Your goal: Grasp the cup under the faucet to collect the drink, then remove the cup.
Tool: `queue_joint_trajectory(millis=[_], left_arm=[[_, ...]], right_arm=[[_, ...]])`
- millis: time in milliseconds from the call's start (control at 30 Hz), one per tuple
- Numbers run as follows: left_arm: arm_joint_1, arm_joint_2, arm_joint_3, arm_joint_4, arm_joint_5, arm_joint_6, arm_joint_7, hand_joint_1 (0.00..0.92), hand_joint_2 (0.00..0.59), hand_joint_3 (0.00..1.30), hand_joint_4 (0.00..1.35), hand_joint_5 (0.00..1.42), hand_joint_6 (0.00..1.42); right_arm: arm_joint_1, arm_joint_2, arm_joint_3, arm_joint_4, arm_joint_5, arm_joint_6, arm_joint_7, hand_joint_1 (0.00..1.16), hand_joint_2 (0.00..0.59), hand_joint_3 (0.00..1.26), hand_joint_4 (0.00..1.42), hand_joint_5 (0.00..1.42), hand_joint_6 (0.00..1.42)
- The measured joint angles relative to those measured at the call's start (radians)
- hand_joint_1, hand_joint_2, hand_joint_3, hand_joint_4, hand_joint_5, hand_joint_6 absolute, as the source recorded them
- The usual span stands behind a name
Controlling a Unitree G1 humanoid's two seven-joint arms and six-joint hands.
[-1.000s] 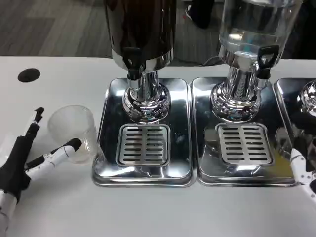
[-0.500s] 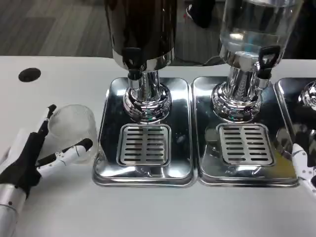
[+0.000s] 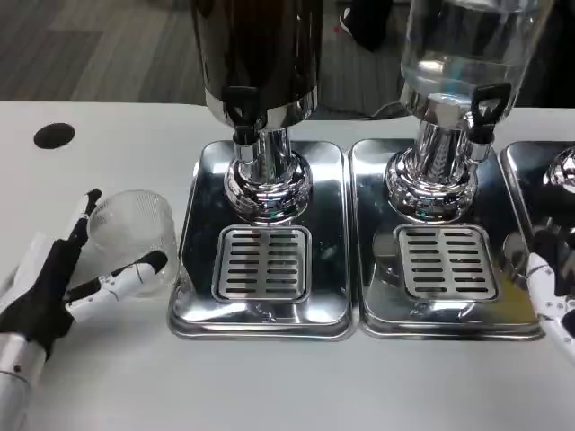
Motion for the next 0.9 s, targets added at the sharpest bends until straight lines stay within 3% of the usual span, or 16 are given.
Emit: queue_joint_trajectory(millis=[500, 900], left_arm=[[-0.003, -0.029, -0.001, 0.0, 0.0, 0.014, 0.037, 0.32, 0.125, 0.04, 0.09, 0.1, 0.11], [-0.002, -0.03, 0.0, -0.001, 0.0, 0.015, 0.048, 0.313, 0.175, 0.2, 0.26, 0.14, 0.13]], right_arm=[[0.0, 0.0, -0.009, 0.0, 0.005, -0.009, -0.001, 0.72, 0.452, 0.41, 0.41, 0.34, 0.39], [0.006, 0.001, -0.015, 0.0, 0.005, -0.031, -0.002, 0.72, 0.452, 0.41, 0.41, 0.34, 0.39]])
